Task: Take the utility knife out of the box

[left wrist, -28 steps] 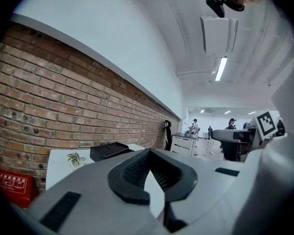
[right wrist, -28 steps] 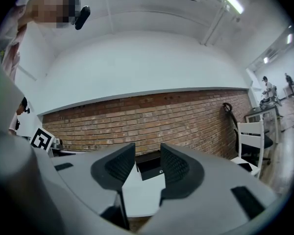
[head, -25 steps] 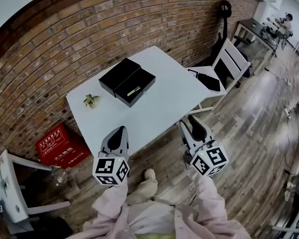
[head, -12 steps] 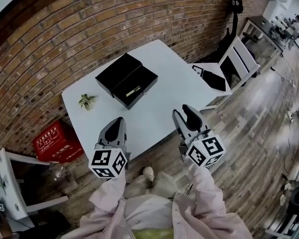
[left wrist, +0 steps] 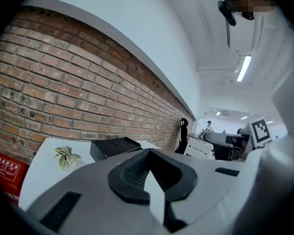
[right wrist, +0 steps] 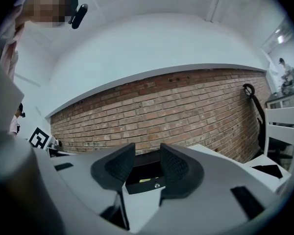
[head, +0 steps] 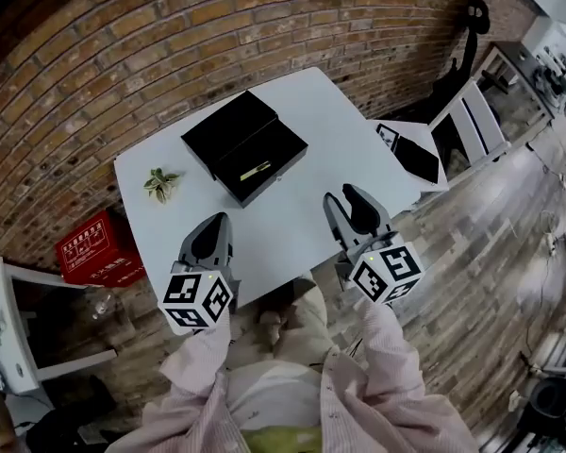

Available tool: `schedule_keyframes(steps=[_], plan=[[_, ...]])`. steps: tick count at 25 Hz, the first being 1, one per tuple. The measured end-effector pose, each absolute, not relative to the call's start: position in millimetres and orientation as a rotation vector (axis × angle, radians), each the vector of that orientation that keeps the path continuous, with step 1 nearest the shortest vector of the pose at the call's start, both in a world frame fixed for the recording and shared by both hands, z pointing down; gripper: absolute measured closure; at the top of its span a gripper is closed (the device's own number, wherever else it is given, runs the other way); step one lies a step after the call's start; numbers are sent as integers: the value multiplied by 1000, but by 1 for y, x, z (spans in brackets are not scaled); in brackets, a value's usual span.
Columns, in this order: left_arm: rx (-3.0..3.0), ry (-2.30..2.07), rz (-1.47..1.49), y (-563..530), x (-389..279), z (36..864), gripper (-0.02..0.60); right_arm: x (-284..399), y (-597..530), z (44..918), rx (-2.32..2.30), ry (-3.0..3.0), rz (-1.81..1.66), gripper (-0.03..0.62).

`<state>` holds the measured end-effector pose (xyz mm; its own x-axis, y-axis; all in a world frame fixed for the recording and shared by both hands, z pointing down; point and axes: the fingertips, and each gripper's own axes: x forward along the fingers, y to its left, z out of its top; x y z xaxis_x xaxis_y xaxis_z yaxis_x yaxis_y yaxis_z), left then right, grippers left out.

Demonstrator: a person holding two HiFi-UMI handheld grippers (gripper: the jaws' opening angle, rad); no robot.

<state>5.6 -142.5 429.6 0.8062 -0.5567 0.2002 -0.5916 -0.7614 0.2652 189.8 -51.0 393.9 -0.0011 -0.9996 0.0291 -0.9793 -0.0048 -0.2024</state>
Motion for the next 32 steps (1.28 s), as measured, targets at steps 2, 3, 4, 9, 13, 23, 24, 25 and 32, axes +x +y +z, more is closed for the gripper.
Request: schedule_keyframes(steps=[2,3,4,9,13,23,24,25,32], plan=[[2653,-909,170,-151,12,435,591,197,-68,398,-2099,2171,-272,451],[2640,-926,179,-155,16,439,591,200,-78,400,-2081,2200,-286,451],[2624,-944,188,-160,19,443,591,203,-88,403,-2062,2230,-300,451],[2512,-1029,217,-183,33,466,591,217,-136,420,-1964,2389,-377,451],[2434,-1097,217,-202,42,481,591,224,-173,434,-1871,2510,-417,451],[2245,-1305,222,-219,36,506,591,201,-235,468,-1511,2909,-485,451],[2225,-1328,222,-219,33,508,591,195,-239,470,-1453,2956,-485,451],[2207,-1347,222,-218,30,510,591,188,-241,473,-1393,3003,-486,451],[2113,-1426,204,-216,11,519,591,153,-255,495,-1096,3288,-464,451]])
